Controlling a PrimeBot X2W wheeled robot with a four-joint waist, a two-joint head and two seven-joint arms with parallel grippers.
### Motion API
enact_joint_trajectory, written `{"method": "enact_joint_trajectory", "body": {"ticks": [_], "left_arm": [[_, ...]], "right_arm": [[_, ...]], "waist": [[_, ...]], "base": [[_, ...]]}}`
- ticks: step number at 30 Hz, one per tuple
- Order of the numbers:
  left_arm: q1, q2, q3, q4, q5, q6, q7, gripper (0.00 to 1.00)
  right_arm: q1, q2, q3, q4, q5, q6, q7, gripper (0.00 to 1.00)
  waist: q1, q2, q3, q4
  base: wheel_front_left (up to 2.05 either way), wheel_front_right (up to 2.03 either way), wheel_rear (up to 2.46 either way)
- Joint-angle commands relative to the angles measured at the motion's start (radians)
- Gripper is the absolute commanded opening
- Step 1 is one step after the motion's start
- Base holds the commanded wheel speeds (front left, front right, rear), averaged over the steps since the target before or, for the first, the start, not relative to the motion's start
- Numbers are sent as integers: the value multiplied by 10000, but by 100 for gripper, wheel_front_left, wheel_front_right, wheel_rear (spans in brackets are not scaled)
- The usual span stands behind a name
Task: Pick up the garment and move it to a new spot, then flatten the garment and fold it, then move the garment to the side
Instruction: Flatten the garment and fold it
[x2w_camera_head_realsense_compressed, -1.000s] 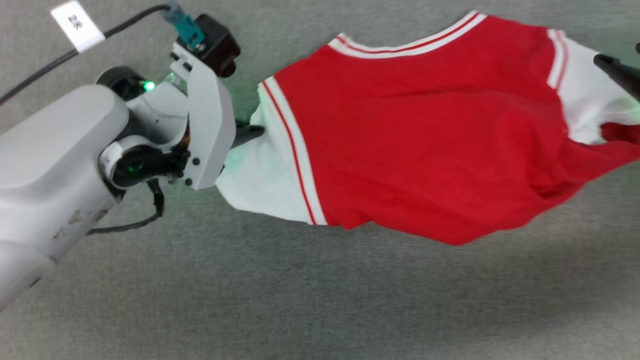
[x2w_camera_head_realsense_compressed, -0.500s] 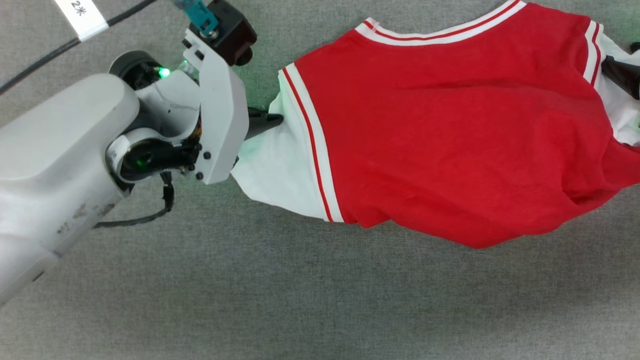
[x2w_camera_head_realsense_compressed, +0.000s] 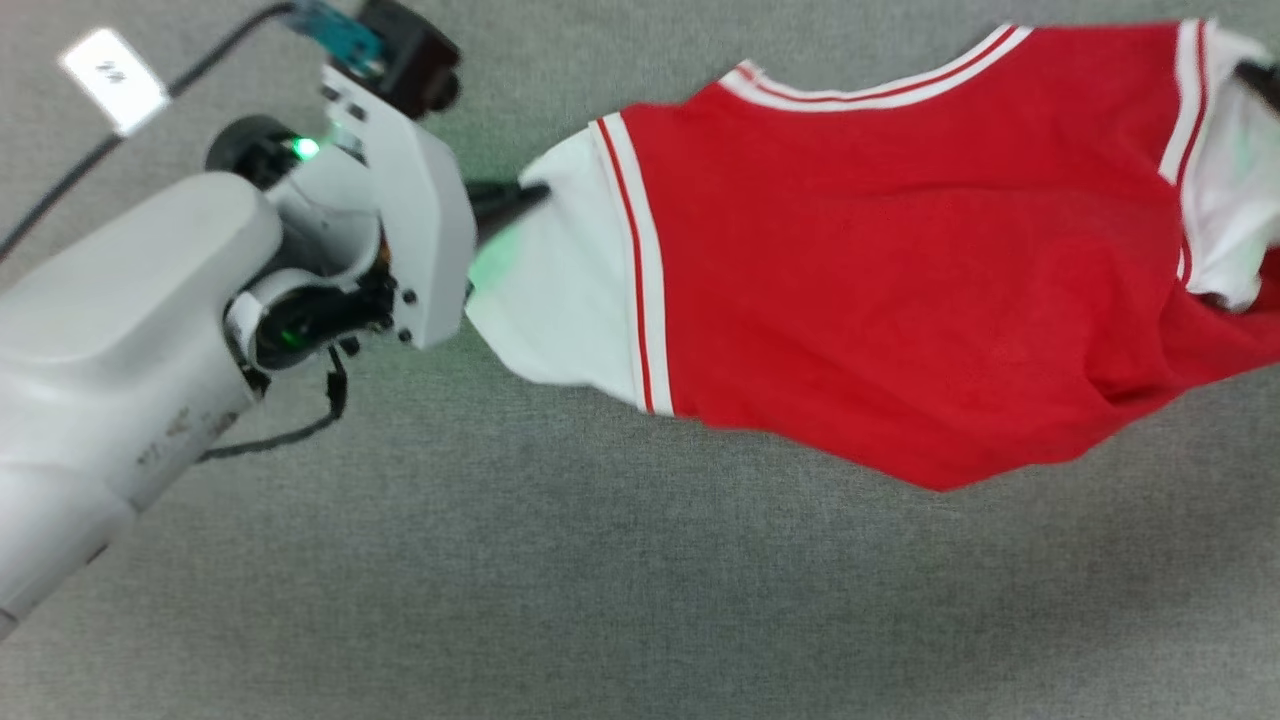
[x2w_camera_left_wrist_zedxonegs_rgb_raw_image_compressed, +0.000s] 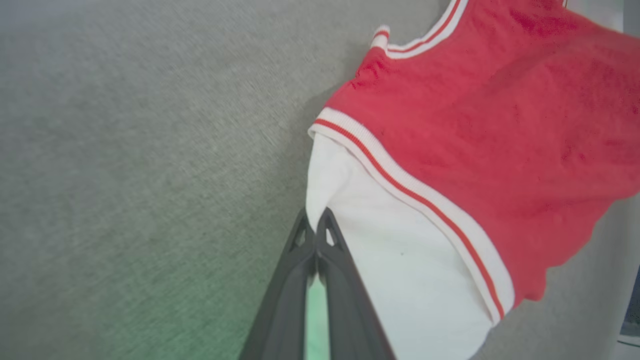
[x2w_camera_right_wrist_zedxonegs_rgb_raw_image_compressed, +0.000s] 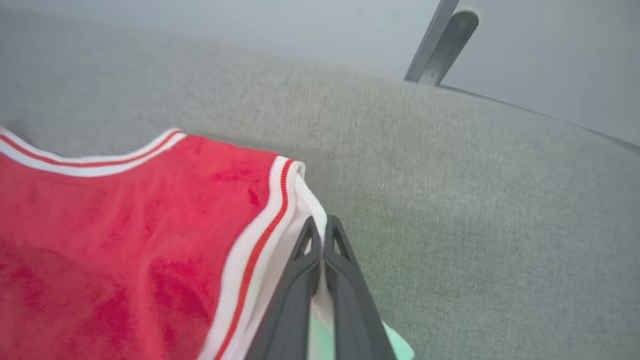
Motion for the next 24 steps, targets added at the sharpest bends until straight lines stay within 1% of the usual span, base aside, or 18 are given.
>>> {"method": "enact_joint_trajectory", "body": {"ticks": [1, 6, 11, 14, 19, 20, 24], "left_arm": [[19, -22, 95, 303, 42, 23, -701, 0], [-310, -172, 329, 1458, 262, 23, -2385, 0], [-1123, -444, 1001, 2916, 303, 24, -3935, 0], [-1921, -760, 1465, 4041, 437, 36, -4797, 0], [-3602, -1192, 2172, 5697, 560, 99, -5739, 0], [-3602, -1192, 2172, 5697, 560, 99, -5739, 0], [-4895, -1505, 2588, 6632, 713, 109, -6181, 0]], "right_arm": [[-222, 77, -135, 150, 142, -9, -406, 0], [-851, 245, -575, 595, 24, -10, -1461, 0], [-1967, 777, -1379, 1774, -552, -10, -2850, 0], [-2891, 1161, -1965, 2683, -893, -15, -3617, 0], [-4609, 1844, -2781, 4017, -1308, -24, -4483, 0], [-4609, 1844, -2781, 4017, -1308, -24, -4483, 0], [-5699, 2355, -3169, 4702, -1511, -25, -5027, 0]], "waist": [[0, 0, -537, 115], [0, 0, -851, 219], [0, 0, -733, 373], [0, 0, -536, 474], [0, 0, -172, 546], [0, 0, -172, 546], [0, 0, -14, 539]], "base": [[0, 0, 0], [0, 0, 0], [0, 0, 0], [0, 0, 0], [0, 0, 0], [0, 0, 0], [0, 0, 0]]}}
